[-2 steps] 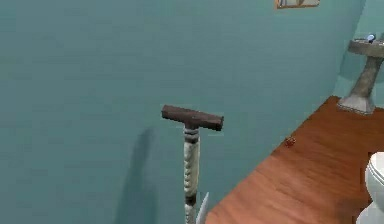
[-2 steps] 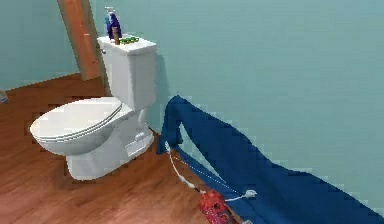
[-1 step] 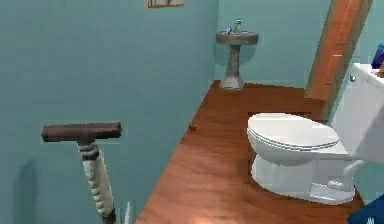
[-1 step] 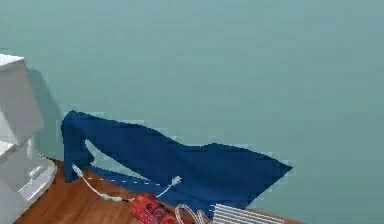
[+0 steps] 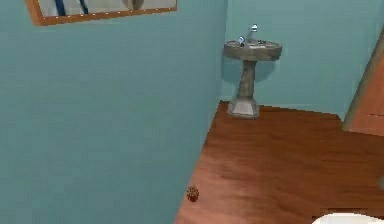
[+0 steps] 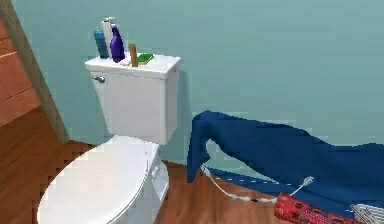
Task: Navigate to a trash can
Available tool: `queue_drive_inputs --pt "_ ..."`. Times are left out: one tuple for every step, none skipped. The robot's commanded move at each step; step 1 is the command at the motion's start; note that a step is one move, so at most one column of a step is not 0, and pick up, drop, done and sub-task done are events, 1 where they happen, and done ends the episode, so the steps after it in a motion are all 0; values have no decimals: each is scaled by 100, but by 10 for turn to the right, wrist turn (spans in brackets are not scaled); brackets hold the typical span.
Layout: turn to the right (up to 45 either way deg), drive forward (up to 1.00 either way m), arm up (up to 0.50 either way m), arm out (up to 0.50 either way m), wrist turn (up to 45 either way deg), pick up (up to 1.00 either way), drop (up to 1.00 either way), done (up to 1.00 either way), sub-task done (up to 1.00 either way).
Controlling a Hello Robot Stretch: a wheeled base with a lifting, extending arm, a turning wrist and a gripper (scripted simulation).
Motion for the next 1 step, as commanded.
queue_drive_inputs --pt "90 0 0 0 0 0 0 0 0"
